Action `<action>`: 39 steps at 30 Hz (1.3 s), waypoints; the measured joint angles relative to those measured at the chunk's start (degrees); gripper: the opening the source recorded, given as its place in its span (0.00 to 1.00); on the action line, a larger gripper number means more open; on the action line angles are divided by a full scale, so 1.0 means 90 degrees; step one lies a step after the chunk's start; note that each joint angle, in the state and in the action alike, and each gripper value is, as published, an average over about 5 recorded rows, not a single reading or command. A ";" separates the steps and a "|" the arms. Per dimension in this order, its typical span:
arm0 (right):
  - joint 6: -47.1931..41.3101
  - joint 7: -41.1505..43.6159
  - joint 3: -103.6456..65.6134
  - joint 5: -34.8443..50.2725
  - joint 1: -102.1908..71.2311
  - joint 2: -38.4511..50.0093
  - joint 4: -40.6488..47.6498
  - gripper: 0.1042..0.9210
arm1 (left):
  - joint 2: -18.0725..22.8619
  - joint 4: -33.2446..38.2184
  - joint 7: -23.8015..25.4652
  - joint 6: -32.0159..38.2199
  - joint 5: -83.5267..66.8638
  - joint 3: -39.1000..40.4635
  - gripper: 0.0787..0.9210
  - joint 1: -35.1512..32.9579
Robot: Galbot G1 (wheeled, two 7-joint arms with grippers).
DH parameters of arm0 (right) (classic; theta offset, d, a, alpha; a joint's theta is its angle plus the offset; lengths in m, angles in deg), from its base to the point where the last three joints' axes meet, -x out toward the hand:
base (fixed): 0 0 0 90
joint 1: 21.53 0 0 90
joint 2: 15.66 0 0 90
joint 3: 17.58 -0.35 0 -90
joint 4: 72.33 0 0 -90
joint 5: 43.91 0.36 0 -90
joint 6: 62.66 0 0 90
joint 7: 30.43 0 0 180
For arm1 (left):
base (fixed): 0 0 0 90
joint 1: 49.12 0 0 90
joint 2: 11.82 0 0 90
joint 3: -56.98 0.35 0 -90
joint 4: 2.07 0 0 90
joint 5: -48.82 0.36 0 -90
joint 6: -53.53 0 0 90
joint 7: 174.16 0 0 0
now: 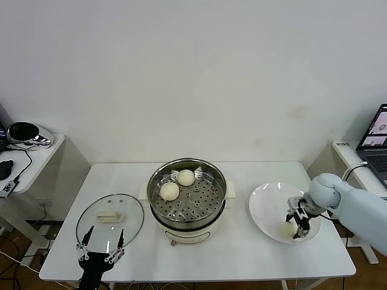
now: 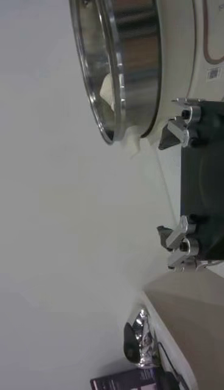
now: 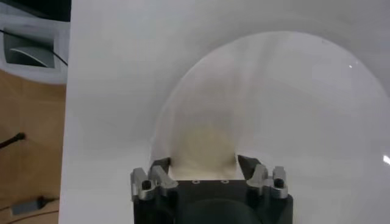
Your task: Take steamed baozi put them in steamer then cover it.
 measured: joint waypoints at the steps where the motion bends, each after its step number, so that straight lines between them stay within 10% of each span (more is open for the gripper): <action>1: -0.0004 0.0012 0.0015 0.0015 0.0029 0.0012 -0.0012 0.62 | -0.0002 0.0000 0.0000 0.0000 0.0000 0.0000 0.88 -0.0001; 18: -0.0154 0.0352 0.0760 0.0959 0.2182 -0.0102 -0.0291 0.63 | -0.0089 -0.0060 -0.0002 0.0000 -0.0040 0.0011 0.88 0.0105; 39: 0.0633 -0.0307 0.2497 0.2426 0.4434 -0.2886 -0.0234 0.65 | -0.0033 0.0083 -0.0022 0.0008 -0.0149 -0.0213 0.88 0.0084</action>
